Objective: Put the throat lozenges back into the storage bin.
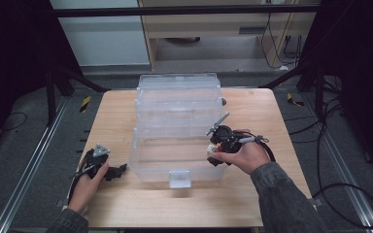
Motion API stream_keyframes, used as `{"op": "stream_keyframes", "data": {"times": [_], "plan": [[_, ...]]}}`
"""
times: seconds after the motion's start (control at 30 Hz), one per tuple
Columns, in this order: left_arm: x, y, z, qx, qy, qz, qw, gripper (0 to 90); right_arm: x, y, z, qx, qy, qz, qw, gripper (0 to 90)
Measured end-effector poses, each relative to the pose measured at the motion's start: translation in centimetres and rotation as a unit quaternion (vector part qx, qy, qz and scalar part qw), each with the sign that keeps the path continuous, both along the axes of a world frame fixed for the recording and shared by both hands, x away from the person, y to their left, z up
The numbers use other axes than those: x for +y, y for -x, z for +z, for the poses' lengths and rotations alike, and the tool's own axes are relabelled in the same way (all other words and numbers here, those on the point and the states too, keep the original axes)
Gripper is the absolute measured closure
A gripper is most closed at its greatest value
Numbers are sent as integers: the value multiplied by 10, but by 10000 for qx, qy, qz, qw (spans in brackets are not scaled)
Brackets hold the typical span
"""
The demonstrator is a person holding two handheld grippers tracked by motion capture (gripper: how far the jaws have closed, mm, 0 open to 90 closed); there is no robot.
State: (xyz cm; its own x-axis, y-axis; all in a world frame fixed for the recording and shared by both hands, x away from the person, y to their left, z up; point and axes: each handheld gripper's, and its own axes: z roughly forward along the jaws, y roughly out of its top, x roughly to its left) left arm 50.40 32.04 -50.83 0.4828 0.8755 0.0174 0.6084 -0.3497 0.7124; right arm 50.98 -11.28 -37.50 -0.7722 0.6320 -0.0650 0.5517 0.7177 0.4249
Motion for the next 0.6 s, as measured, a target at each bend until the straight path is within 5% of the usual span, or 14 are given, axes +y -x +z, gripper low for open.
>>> {"op": "stream_keyframes", "data": {"times": [0.6], "plan": [[0,0,0,0,0,0,10000,0,-1,-1,-4,54,-19,-32,10000,207]]}}
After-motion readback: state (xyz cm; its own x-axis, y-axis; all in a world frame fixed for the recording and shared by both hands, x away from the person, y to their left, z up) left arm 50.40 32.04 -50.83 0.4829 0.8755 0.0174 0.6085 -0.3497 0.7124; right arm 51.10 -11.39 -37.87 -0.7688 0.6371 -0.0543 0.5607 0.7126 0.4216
